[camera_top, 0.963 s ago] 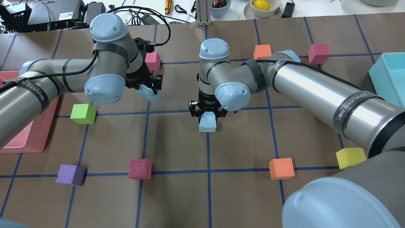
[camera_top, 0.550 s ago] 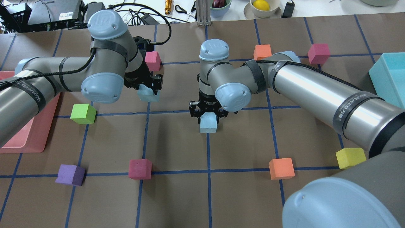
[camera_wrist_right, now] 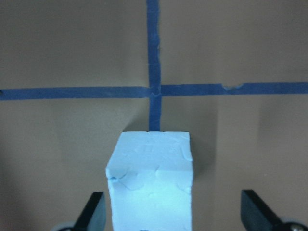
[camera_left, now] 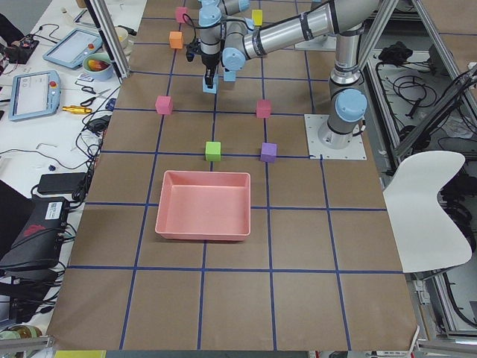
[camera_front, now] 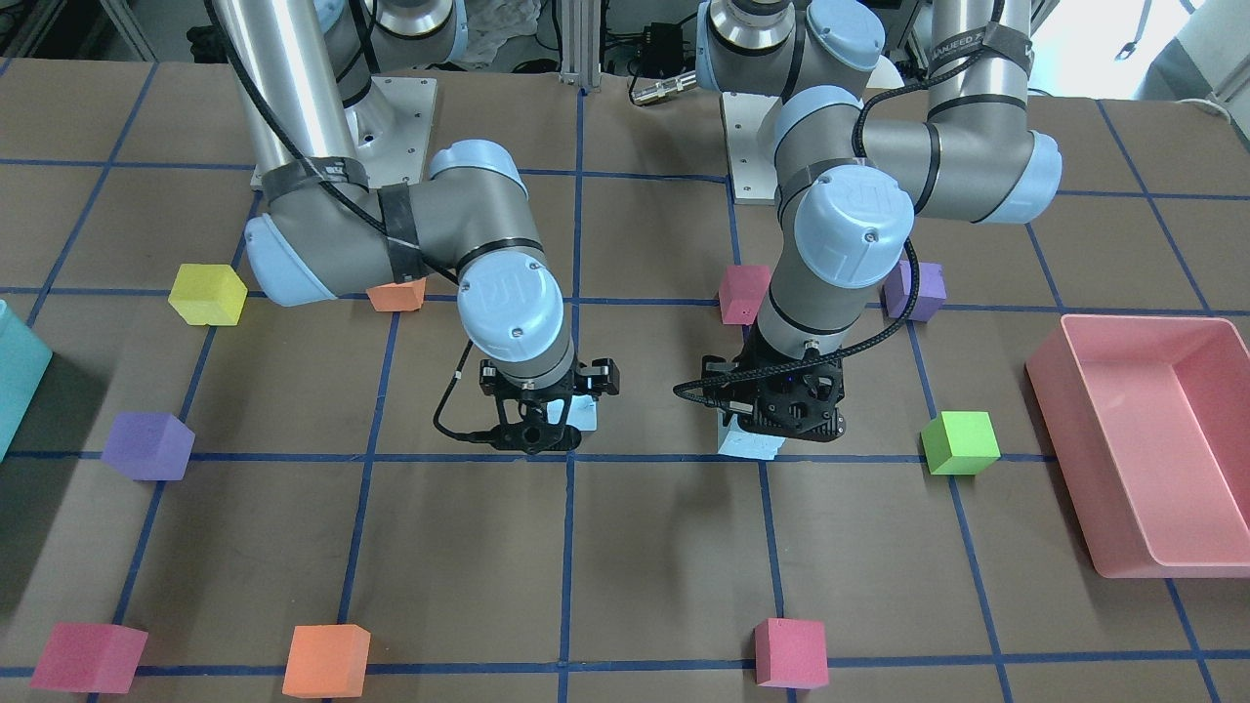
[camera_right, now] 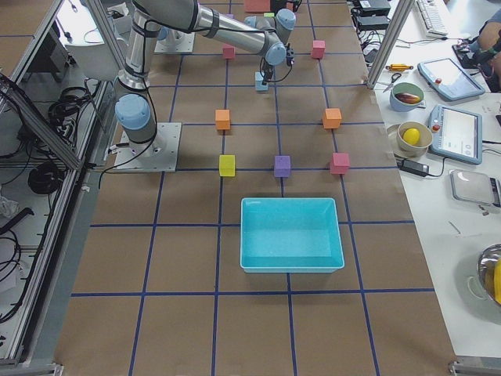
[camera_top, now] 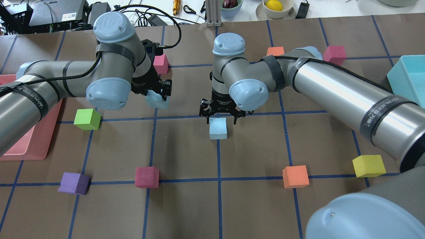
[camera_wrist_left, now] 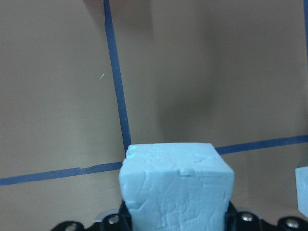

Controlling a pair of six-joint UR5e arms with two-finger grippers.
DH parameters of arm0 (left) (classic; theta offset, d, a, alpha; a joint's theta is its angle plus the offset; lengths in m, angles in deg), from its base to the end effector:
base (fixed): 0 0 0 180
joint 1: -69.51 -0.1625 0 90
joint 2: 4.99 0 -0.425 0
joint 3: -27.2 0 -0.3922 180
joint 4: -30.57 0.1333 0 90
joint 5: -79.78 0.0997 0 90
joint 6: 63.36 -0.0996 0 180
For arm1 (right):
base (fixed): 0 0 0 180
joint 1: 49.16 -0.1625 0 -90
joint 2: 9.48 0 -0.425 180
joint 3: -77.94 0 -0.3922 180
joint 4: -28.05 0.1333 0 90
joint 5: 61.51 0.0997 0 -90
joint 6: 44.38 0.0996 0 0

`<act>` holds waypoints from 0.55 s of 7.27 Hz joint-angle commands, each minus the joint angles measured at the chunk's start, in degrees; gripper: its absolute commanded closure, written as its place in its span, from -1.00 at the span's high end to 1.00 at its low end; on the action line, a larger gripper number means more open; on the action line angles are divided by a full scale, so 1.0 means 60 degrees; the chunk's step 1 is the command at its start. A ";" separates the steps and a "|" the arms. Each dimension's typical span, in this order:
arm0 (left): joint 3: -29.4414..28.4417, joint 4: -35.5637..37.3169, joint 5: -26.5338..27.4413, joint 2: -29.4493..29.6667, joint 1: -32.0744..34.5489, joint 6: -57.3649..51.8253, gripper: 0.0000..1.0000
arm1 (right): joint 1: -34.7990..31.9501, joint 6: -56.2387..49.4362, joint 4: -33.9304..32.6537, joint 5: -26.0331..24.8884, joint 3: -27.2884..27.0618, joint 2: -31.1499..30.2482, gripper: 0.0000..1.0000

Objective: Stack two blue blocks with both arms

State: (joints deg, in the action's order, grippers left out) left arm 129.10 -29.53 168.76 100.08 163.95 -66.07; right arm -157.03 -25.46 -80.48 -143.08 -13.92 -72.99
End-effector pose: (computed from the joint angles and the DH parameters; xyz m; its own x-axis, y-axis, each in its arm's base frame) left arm -0.1784 -0.5526 0.3007 -0.9920 0.1253 0.0153 0.1244 0.9909 -0.0519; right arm 0.3298 -0.5411 0.2426 -0.9959 0.0395 -0.0813 0.0217 0.9778 0.2082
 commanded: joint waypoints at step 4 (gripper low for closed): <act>-0.0167 -0.0002 -0.0094 0.0196 0.1628 0.2598 -0.83 | 0.2798 -0.1774 0.2625 -0.0570 0.1054 -0.2097 1.00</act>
State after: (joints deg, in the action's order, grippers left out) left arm 128.44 -29.59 168.35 100.72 169.97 -55.76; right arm -143.89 -34.16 -70.11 -146.35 -9.86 -82.79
